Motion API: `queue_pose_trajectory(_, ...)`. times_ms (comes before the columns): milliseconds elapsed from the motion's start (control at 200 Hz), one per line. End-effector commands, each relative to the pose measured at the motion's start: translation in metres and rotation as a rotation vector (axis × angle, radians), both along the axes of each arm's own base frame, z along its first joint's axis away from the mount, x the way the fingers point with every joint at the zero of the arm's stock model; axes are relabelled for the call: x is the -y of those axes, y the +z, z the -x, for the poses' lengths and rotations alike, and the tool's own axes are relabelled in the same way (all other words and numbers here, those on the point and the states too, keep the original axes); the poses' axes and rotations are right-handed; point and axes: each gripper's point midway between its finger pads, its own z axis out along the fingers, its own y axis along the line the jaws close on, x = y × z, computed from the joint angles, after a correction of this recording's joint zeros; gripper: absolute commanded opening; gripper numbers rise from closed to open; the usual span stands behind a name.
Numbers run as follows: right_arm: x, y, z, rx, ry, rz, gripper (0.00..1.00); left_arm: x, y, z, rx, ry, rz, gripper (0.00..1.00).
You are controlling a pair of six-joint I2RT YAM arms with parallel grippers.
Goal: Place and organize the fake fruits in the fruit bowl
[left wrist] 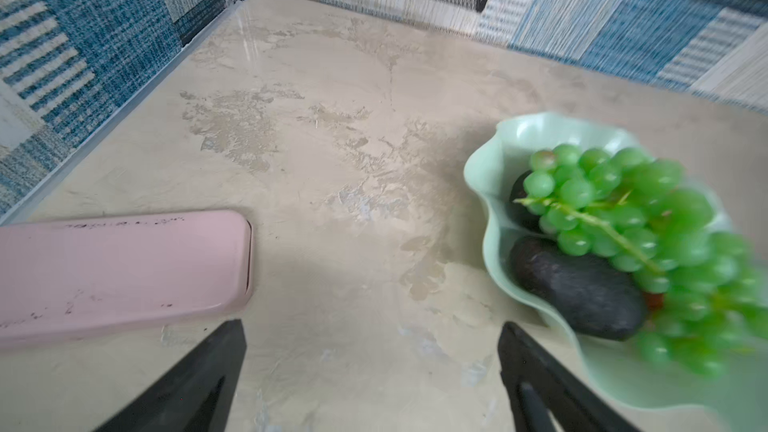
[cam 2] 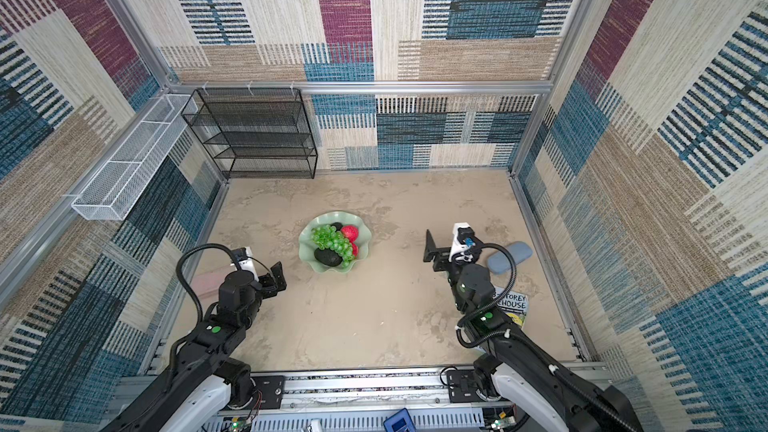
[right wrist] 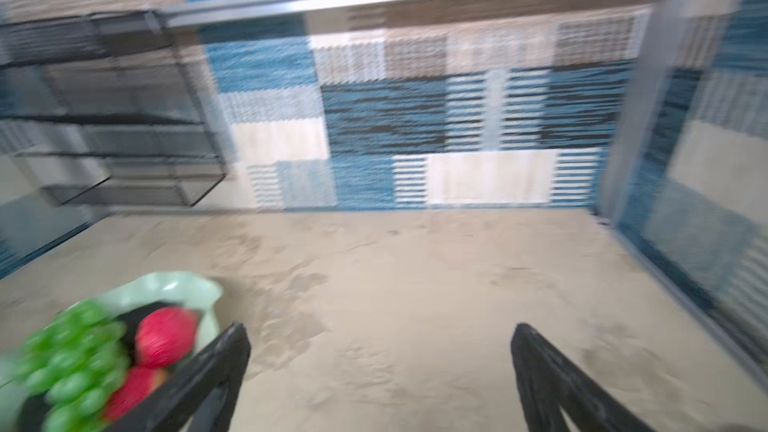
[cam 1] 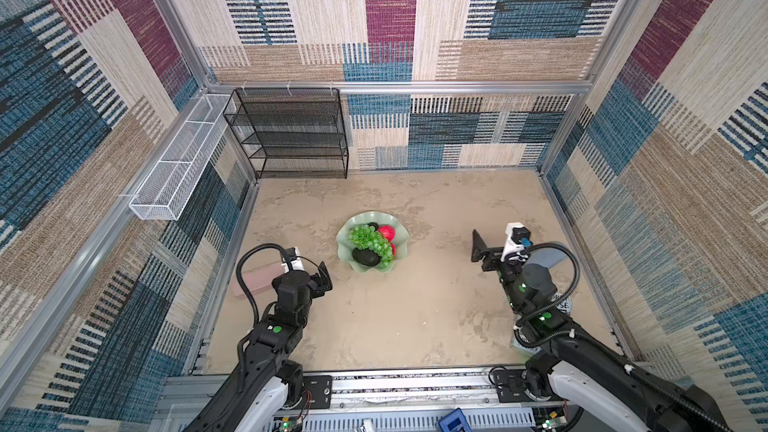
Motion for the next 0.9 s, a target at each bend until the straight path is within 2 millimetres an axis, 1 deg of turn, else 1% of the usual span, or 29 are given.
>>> queue_pose_trajectory(0,0.050,-0.002,0.009,0.050,-0.211,-0.012,1.00,-0.004,0.054,-0.030,0.205,-0.016,-0.167,0.99)
queue_pose_trajectory(30,0.058,-0.006,0.009,0.053,-0.238,-0.016,1.00,-0.010,0.055,-0.033,0.200,0.011,-0.210,0.99)
queue_pose_trajectory(80,0.068,-0.015,0.008,0.049,-0.266,-0.017,1.00,-0.019,0.050,-0.036,0.185,0.045,-0.252,0.99)
queue_pose_trajectory(115,0.074,-0.020,0.006,0.047,-0.273,-0.015,1.00,-0.024,0.040,-0.038,0.170,0.050,-0.273,0.99)
queue_pose_trajectory(155,0.078,-0.026,0.003,0.038,-0.274,-0.015,1.00,-0.032,0.033,-0.041,0.184,0.064,-0.284,0.99)
queue_pose_trajectory(165,0.080,-0.027,0.002,0.036,-0.274,-0.018,1.00,-0.035,0.032,-0.042,0.188,0.069,-0.283,0.99)
queue_pose_trajectory(185,0.082,-0.031,-0.001,0.025,-0.275,-0.023,1.00,-0.041,0.021,-0.042,0.163,0.080,-0.287,0.99)
queue_pose_trajectory(200,0.083,-0.032,-0.003,0.023,-0.270,-0.027,1.00,-0.046,0.025,-0.045,0.196,0.101,-0.275,0.99)
queue_pose_trajectory(250,0.085,-0.038,-0.009,0.013,-0.264,-0.024,1.00,-0.060,0.012,-0.050,0.180,0.143,-0.243,0.99)
queue_pose_trajectory(275,0.086,-0.038,-0.012,0.018,-0.267,-0.015,1.00,-0.065,0.015,-0.054,0.199,0.160,-0.228,0.99)
queue_pose_trajectory(331,0.087,-0.039,-0.020,0.017,-0.271,0.015,1.00,-0.066,0.011,-0.062,0.194,0.146,-0.198,0.99)
queue_pose_trajectory(351,0.087,-0.040,-0.023,0.014,-0.273,0.025,1.00,-0.067,0.013,-0.067,0.204,0.141,-0.187,0.99)
queue_pose_trajectory(401,0.088,-0.041,-0.029,0.016,-0.275,0.046,0.99,-0.067,0.006,-0.078,0.198,0.124,-0.173,0.99)
queue_pose_trajectory(441,0.087,-0.041,-0.034,0.026,-0.268,0.062,1.00,-0.067,-0.008,-0.086,0.174,0.115,-0.144,0.99)
queue_pose_trajectory(476,0.087,-0.043,-0.037,0.029,-0.259,0.071,1.00,-0.064,-0.010,-0.097,0.203,0.070,-0.143,0.99)
queue_pose_trajectory(506,0.086,-0.047,-0.042,0.024,-0.244,0.072,0.99,-0.059,-0.024,-0.102,0.149,0.032,-0.123,0.99)
queue_pose_trajectory(536,0.082,-0.051,-0.047,0.016,-0.211,0.070,1.00,-0.062,-0.022,-0.110,0.147,0.045,-0.139,0.99)
queue_pose_trajectory(556,0.079,-0.054,-0.048,0.014,-0.187,0.072,1.00,-0.059,-0.022,-0.112,0.136,0.024,-0.137,0.99)
queue_pose_trajectory(616,0.068,-0.063,-0.051,0.019,-0.121,0.095,1.00,-0.058,-0.028,-0.114,0.073,0.018,-0.127,0.99)
queue_pose_trajectory(626,0.066,-0.067,-0.052,0.010,-0.107,0.103,1.00,-0.058,-0.028,-0.114,0.072,0.019,-0.127,0.99)
queue_pose_trajectory(671,0.060,-0.073,-0.054,0.014,-0.069,0.114,1.00,-0.058,-0.026,-0.115,0.099,0.017,-0.134,0.99)
queue_pose_trajectory(706,0.062,-0.072,-0.059,0.018,-0.073,0.112,1.00,-0.058,-0.024,-0.115,0.114,0.017,-0.134,0.99)
queue_pose_trajectory(756,0.062,-0.081,-0.064,-0.041,-0.046,0.098,1.00,-0.058,-0.025,-0.113,0.094,0.022,-0.132,0.99)
queue_pose_trajectory(811,0.063,-0.078,-0.065,-0.023,-0.048,0.099,1.00,-0.058,-0.026,-0.113,0.105,0.020,-0.134,0.99)
queue_pose_trajectory(857,0.063,-0.082,-0.066,-0.046,-0.048,0.096,1.00,-0.057,-0.025,-0.115,0.105,0.014,-0.135,0.99)
queue_pose_trajectory(897,0.064,-0.079,-0.066,-0.027,-0.052,0.099,1.00,-0.056,-0.027,-0.115,0.089,0.007,-0.130,0.99)
